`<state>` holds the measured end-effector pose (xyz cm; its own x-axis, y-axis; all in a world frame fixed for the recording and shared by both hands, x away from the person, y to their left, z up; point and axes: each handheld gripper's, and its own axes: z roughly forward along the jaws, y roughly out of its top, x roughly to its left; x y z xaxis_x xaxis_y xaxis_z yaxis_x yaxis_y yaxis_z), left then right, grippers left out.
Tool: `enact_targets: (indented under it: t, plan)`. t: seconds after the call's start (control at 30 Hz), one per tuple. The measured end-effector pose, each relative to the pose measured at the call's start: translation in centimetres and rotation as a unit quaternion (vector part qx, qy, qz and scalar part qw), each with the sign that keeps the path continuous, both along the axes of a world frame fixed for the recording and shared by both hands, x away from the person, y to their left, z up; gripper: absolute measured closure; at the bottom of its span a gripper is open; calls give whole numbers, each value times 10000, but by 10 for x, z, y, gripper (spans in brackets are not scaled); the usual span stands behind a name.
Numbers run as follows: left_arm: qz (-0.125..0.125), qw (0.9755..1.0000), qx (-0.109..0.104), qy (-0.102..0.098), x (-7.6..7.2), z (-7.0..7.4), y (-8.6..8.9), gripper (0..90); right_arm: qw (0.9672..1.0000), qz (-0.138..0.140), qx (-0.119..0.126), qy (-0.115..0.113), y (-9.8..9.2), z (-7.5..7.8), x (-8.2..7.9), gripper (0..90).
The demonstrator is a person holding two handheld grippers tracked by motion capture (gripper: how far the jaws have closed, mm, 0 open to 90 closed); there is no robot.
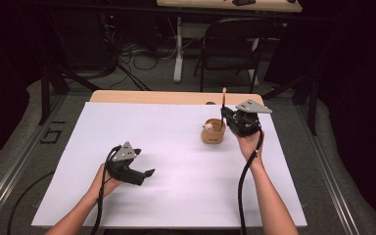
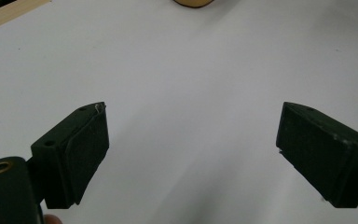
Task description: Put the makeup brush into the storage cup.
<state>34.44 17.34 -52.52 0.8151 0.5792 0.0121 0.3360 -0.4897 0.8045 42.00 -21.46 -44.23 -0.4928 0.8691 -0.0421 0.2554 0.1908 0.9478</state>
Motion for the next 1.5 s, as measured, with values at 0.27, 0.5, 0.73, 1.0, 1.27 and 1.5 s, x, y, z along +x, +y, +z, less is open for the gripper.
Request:
enact_targets:
  t: [0.27, 0.5, 0.73, 1.0, 1.27, 1.5]
  plan:
    - [-1, 10000, -3, -8, 0, 0, 0, 94, 9999, 26, -96, 39, 5, -6, 4, 836]
    - [12, 10000, -2, -8, 0, 0, 1, 94, 9993, 110, -338, 61, 16, -12, 10, 837]
    - [15, 10000, 2, -20, 0, 0, 0, 95, 9989, 91, -449, 100, 17, -16, 12, 837]
    - [11, 10000, -3, -19, 0, 0, 0, 95, 9981, 80, -582, 193, 17, -23, 15, 837]
    - [-9, 10000, 12, -27, -1, 0, 0, 95, 9973, 48, -698, 218, 18, -26, 17, 837]
    - [-23, 10000, 7, -53, -1, 1, 1, 95, 9958, 27, -763, 496, 21, -27, 18, 426]
